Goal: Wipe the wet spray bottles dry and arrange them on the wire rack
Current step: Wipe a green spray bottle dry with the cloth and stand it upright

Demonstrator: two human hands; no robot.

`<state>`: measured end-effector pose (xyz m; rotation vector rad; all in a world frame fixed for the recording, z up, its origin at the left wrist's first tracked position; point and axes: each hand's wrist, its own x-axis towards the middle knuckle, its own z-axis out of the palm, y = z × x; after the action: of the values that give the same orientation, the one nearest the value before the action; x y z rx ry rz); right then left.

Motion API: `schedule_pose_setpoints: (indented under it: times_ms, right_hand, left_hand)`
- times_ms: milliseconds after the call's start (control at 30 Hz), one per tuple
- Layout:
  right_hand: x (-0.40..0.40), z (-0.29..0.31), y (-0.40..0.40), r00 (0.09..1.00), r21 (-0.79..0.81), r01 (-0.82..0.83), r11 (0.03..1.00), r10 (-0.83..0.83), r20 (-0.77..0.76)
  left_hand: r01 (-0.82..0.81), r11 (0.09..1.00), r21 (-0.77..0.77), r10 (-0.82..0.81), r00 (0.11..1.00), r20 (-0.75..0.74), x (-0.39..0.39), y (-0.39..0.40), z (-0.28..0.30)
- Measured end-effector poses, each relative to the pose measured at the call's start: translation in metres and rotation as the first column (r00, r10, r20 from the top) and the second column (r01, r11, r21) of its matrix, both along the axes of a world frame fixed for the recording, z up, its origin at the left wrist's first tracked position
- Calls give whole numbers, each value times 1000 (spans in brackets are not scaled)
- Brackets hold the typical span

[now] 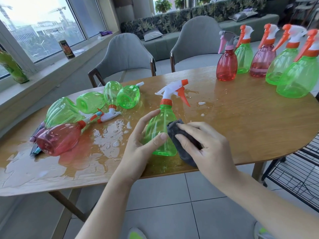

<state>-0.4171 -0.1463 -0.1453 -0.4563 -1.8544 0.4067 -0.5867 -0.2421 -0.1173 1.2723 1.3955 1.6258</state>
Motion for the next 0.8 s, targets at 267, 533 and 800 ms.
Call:
schedule_pose_setpoints:
  times_ms: [267, 533, 800]
  right_hand:
    - [11, 16, 11, 996, -119, -30, 992, 19, -89]
    - [20, 8, 3, 968, 228, -242, 943, 220, 120]
    - [18, 15, 11, 983, 83, -184, 979, 184, 2]
  left_hand:
    - [196, 981, -2, -187, 938, 291, 6, 7, 5]
    - [110, 993, 40, -116, 907, 405, 14, 20, 10]
    - [238, 971, 3, -218, 886, 409, 2, 24, 7]
